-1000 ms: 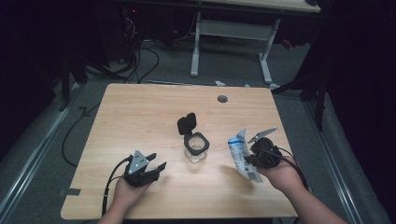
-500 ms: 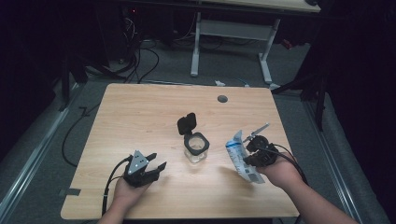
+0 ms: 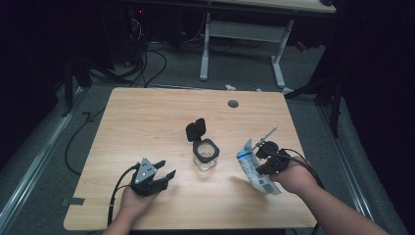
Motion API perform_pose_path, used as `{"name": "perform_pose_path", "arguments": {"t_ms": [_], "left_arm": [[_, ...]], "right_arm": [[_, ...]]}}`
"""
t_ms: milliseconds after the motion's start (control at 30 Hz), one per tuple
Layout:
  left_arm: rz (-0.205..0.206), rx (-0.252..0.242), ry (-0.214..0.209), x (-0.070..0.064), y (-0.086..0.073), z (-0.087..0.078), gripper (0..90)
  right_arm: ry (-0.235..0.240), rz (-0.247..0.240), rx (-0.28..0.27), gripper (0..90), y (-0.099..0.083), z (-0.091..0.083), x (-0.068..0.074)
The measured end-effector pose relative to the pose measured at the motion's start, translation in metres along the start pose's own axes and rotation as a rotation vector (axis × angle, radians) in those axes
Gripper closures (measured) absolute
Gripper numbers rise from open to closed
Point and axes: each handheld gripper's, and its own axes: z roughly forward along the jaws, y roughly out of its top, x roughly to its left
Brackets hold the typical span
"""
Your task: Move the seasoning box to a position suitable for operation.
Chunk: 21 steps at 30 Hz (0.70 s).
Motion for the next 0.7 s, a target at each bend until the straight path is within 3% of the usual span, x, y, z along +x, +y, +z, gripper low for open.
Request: {"name": "perform_pose_path", "arguments": {"t_ms": [267,433,600,700], "left_arm": [[-0.013,-0.011,-0.021,-0.005,0.001,0.0,43.1],[0.003,-0.027,-0.036,-0.014,0.003,0.001,41.6],[-0.016,-0.064,-0.098,-0.028,0.006,0.004,40.8],[-0.003,-0.065,-0.137,-0.039,0.006,0.009,39.5]], "right_arm": [[0.003,0.003,-0.006,89.8,0.0,0.0,-0.002],[0.02,0.013,-0.012,89.7,-0.003,0.002,0.0],[0.02,0.011,-0.009,89.7,-0.003,-0.004,0.003],[0.012,0.016,-0.009,89.6,-0.002,-0.01,0.004]]}}
